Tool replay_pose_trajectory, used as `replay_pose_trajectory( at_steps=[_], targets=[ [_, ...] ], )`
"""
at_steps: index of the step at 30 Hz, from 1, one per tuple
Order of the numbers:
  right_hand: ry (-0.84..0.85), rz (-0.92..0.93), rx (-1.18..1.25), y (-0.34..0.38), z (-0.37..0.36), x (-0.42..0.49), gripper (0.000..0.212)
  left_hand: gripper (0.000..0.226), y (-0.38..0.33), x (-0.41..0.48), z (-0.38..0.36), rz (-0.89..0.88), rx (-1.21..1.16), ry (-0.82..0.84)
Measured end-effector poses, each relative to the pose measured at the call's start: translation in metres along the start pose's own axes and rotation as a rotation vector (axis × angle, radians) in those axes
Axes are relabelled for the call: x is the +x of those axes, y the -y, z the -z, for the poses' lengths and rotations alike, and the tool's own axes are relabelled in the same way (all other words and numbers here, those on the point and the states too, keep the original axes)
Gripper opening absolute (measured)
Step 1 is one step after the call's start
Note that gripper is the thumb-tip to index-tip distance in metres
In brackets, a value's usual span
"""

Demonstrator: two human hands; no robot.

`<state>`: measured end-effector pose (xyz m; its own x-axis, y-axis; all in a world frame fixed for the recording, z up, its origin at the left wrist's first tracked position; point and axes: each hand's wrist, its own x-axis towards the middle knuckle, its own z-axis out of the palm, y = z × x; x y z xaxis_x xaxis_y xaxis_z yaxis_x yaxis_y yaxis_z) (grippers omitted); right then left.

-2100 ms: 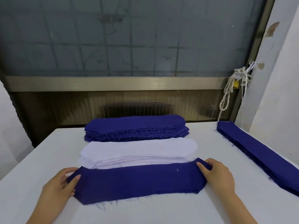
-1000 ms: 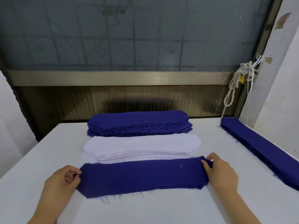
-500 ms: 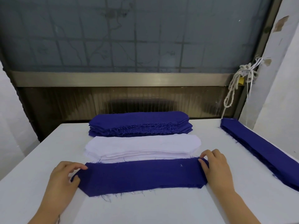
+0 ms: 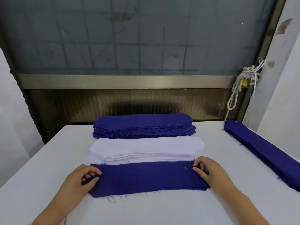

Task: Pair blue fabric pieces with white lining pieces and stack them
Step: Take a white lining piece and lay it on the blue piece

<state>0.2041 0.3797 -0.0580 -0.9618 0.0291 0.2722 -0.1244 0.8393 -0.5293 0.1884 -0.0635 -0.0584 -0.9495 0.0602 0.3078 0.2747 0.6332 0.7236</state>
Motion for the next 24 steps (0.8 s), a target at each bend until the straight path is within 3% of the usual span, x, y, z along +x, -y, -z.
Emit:
replay_pose_trajectory(
  at_steps=[5, 10, 15, 20, 24],
  targets=[
    [-0.018, -0.034, -0.051, 0.013, -0.001, 0.013, 0.018, 0.033, -0.014, 0.025, 0.009, 0.07, 0.087, 0.119],
    [-0.082, 0.136, 0.003, 0.063, -0.022, 0.05, 0.009, 0.022, -0.053, 0.063, -0.021, -0.08, 0.145, -0.007],
    [-0.068, 0.255, 0.044, 0.108, -0.054, 0.091, 0.009, 0.019, -0.078, 0.1, -0.064, -0.143, 0.102, -0.003],
    [0.061, 0.227, 0.095, 0.123, -0.079, 0.117, 0.014, 0.018, -0.078, 0.121, -0.093, -0.126, 0.15, 0.039],
    [0.028, 0.196, 0.082, 0.115, -0.095, 0.123, 0.022, 0.029, -0.066, 0.118, -0.106, -0.13, 0.298, -0.034]
  ],
)
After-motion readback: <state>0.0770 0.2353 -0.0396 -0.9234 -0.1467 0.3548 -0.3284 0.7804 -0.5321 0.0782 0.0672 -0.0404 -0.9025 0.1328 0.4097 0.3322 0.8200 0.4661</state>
